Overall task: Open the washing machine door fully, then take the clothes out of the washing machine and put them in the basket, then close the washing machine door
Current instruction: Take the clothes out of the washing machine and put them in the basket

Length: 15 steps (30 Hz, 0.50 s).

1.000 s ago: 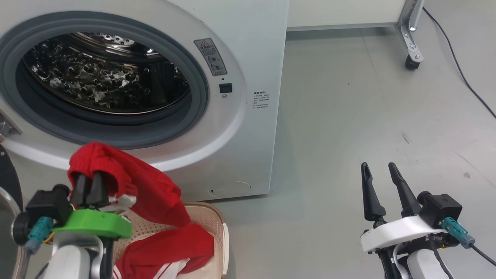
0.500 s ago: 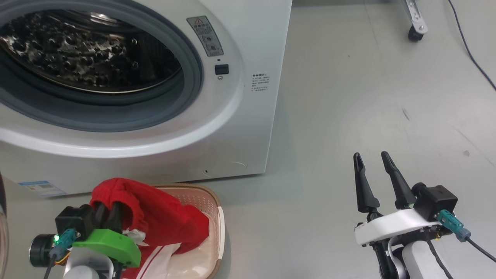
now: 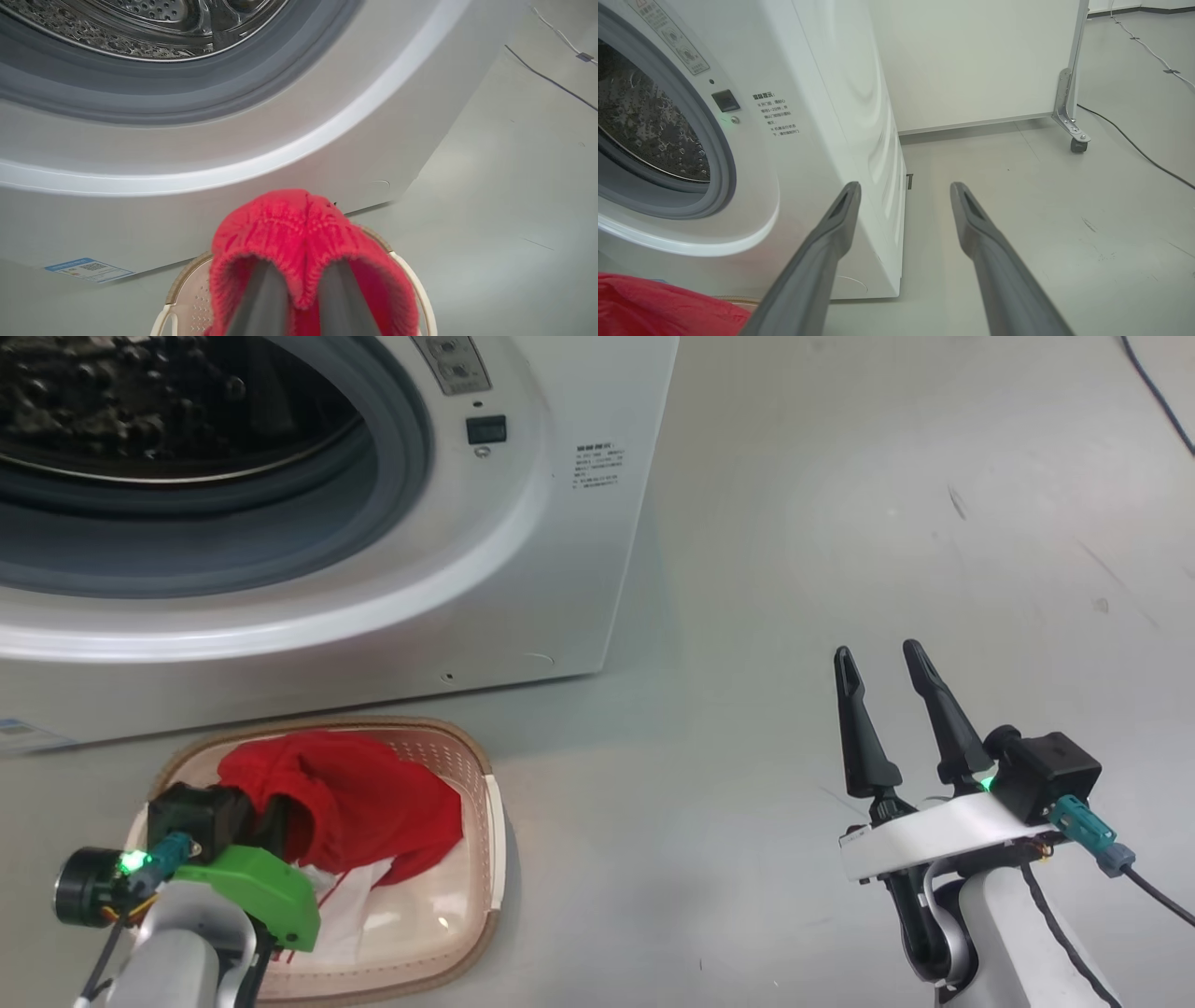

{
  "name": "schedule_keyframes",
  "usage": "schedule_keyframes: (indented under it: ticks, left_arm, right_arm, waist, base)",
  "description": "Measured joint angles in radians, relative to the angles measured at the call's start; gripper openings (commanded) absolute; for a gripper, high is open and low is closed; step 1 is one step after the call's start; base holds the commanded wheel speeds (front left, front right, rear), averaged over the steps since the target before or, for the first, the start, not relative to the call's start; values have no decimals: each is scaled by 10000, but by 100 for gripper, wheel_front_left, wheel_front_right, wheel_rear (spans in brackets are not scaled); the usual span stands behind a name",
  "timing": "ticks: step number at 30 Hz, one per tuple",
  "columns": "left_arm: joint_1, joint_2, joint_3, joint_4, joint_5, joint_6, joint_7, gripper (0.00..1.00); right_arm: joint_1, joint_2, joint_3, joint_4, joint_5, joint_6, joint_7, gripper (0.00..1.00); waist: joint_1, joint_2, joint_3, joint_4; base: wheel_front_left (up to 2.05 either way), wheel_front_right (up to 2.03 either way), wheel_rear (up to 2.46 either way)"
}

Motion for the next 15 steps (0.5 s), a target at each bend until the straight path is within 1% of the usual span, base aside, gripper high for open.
schedule_keyframes:
  ticks: [7, 15]
  left_arm:
    - [-628, 353, -8, 834, 201, 0, 228, 0]
    - [-1206, 405, -165, 1956, 399, 0, 453, 0]
  right_arm:
    - [-349, 2, 2, -84, 0, 2, 0, 100]
    - [-585, 4, -33, -173, -23, 2, 0, 100]
  waist:
    - [0, 0, 806, -363]
    - [0, 0, 1633, -708]
  base:
    - [0, 0, 0]
    - [0, 0, 0]
